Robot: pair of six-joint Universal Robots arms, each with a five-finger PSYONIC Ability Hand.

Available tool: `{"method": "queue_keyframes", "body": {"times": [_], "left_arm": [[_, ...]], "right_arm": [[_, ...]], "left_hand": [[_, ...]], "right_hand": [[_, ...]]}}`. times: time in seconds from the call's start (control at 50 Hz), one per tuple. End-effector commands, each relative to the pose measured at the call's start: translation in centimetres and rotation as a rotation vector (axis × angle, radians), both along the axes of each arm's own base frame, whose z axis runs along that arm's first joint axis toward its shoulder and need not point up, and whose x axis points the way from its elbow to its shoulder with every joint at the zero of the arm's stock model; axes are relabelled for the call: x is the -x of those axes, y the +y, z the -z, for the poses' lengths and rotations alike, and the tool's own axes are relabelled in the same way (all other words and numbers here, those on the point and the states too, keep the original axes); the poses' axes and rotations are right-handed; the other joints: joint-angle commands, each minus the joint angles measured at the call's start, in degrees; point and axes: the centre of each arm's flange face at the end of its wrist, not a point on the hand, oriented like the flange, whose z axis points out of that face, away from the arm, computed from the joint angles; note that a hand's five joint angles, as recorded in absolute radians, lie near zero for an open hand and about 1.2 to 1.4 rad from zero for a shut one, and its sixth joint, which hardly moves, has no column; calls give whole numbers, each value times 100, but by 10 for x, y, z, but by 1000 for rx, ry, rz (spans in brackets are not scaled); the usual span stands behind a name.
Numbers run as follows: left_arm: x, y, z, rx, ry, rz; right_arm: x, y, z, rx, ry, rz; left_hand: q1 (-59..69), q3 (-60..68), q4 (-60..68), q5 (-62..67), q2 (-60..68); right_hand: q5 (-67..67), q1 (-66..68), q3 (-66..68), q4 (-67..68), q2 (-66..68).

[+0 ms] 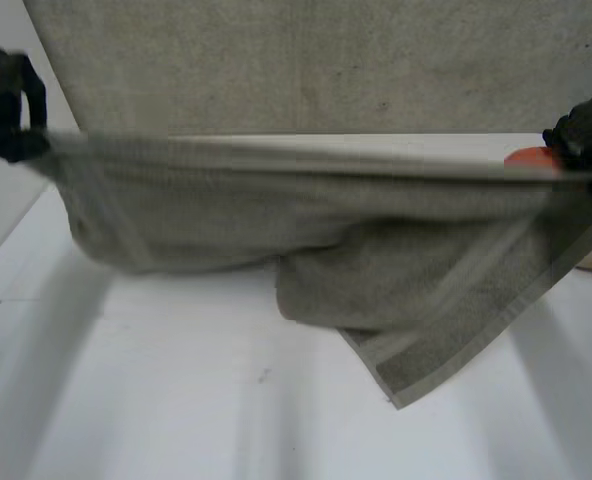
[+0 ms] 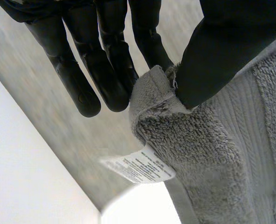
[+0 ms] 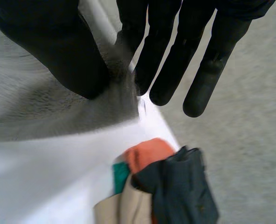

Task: Fold the laundry.

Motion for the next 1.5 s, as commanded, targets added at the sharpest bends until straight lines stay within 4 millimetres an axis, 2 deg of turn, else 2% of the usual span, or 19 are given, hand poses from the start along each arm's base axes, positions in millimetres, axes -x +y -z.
{"method": "queue_keyframes", "body": {"times": [0.02, 0.12, 0.14, 0.2, 0.26, 0.32, 0.36, 0.46, 0.56, 0.62, 0.78, 0.94, 0.96, 1.04, 1.14, 1.24, 1.34, 1.4, 1.5], "left_arm": [[11, -21, 58, -259, -102, 11], [23, -57, 88, -265, -179, -17], [30, -71, 91, -234, -188, -24], [43, -101, 83, -116, -170, -42], [51, -127, 62, 35, -123, -51], [58, -153, 23, 271, -33, -57], [58, -163, -12, 457, 52, -69], [42, -169, -60, 719, 214, -117], [30, -174, -58, 695, 245, -147], [32, -174, -37, 585, 228, -124], [46, -165, 28, 380, 195, -9], [40, -150, 124, 111, 77, -60], [40, -143, 142, 54, 36, -65], [40, -120, 175, -79, -69, -48], [36, -85, 185, -207, -188, -9], [17, -45, 175, -335, -317, 10], [-5, 15, 167, -570, -490, 80], [-11, 44, 161, -705, -545, 152], [-8, 53, 151, -700, -564, 223]], "right_arm": [[-24, -11, 43, -110, 36, -54], [-43, -37, 74, -83, 55, -48], [-48, -50, 79, -39, 52, -27], [-60, -72, 77, 71, 23, 6], [-74, -102, 56, 270, -67, 45], [-83, -128, 14, 537, -204, 71], [-84, -138, -19, 731, -323, 78], [-81, -143, -63, 1019, -492, 46], [-79, -144, -63, 1039, -526, 32], [-80, -147, -48, 965, -521, 27], [-91, -144, 22, 690, -455, -3], [-96, -139, 111, 397, -368, -1], [-96, -137, 129, 327, -339, 6], [-92, -124, 166, 153, -232, 19], [-81, -94, 181, -40, -98, 13], [-57, -56, 173, -209, 12, 27], [-24, 13, 167, -466, 234, -23], [-11, 39, 161, -497, 340, -92], [-8, 34, 155, -379, 366, -123]], "left_hand": [[1400, 1156, 1129, 1432, 1149], [1400, 1156, 1129, 1432, 1149], [1400, 1156, 1129, 1432, 1149], [1400, 1156, 1129, 1432, 1149], [1400, 1156, 1129, 1432, 1149], [1400, 1156, 1129, 1432, 1149], [1400, 1156, 1129, 1432, 1149], [1400, 1156, 1129, 1432, 1149], [1400, 1156, 1129, 1432, 1149], [1400, 1156, 1129, 1432, 1149], [1400, 1156, 1129, 1432, 1149], [1400, 1156, 1129, 1432, 1149], [1400, 1156, 1129, 1432, 1149], [1400, 1156, 1129, 1432, 1149], [1400, 1156, 1129, 1432, 1149], [1400, 1156, 1129, 1432, 1149], [1400, 1156, 1129, 1432, 1149], [1400, 1156, 1129, 1432, 1149], [1400, 1156, 1129, 1432, 1149]], "right_hand": [[1299, 1469, 1167, 1132, 1228], [1299, 1469, 1167, 1132, 1228], [1299, 1469, 1167, 1132, 1228], [1299, 1469, 1167, 1132, 1228], [1299, 1469, 1167, 1132, 1228], [1299, 1469, 1167, 1132, 1228], [1299, 1469, 1167, 1132, 1228], [1299, 1469, 1167, 1132, 1228], [1299, 1469, 1167, 1132, 1228], [1299, 1469, 1167, 1132, 1228], [1299, 1469, 1167, 1132, 1228], [1299, 1469, 1167, 1132, 1228], [1299, 1469, 1167, 1132, 1228], [1299, 1469, 1167, 1132, 1228], [1299, 1469, 1167, 1132, 1228], [1299, 1469, 1167, 1132, 1228], [1299, 1469, 1167, 1132, 1228], [1299, 1469, 1167, 1132, 1228], [1299, 1469, 1167, 1132, 1228]]}}
